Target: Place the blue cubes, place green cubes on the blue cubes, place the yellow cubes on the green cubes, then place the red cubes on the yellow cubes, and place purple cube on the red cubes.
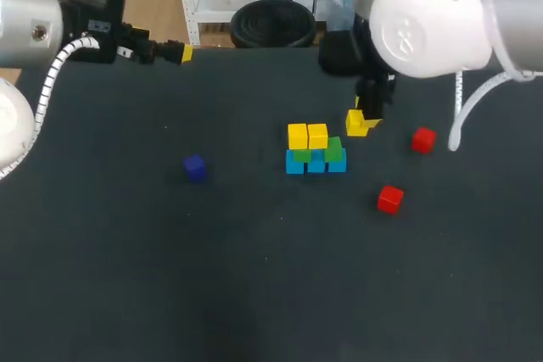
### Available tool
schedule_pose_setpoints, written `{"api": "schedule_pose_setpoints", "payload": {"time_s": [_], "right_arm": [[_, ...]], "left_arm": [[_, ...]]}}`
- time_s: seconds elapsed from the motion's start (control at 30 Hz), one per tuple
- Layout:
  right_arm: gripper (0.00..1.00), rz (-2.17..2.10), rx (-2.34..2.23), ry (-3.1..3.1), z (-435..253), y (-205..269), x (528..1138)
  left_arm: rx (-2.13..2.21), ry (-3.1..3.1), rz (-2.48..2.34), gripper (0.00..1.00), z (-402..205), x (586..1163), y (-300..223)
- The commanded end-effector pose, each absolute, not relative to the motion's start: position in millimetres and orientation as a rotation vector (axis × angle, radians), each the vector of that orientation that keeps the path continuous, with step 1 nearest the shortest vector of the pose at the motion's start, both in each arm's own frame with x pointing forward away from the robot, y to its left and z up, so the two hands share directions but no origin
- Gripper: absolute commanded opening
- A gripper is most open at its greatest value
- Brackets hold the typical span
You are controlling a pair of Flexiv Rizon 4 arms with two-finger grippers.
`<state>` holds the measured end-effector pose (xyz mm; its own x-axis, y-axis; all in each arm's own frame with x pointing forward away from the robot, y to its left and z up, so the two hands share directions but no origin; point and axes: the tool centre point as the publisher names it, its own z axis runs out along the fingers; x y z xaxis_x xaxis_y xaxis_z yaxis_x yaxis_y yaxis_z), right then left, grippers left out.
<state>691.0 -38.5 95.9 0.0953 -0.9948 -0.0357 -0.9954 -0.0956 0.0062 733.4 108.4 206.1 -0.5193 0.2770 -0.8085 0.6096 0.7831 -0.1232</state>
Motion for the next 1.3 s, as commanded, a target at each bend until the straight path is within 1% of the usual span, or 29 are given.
{"api": "schedule_pose_setpoints", "payload": {"time_s": [0.03,1.3], "right_arm": [[0.00,0.069,-2.338,2.099,94,-31,698],[0.00,0.144,-2.381,2.091,75,-15,692]], "left_arm": [[0.659,2.125,-0.510,1.00,205,734,110],[0.659,2.125,-0.510,1.00,205,734,110]]}}
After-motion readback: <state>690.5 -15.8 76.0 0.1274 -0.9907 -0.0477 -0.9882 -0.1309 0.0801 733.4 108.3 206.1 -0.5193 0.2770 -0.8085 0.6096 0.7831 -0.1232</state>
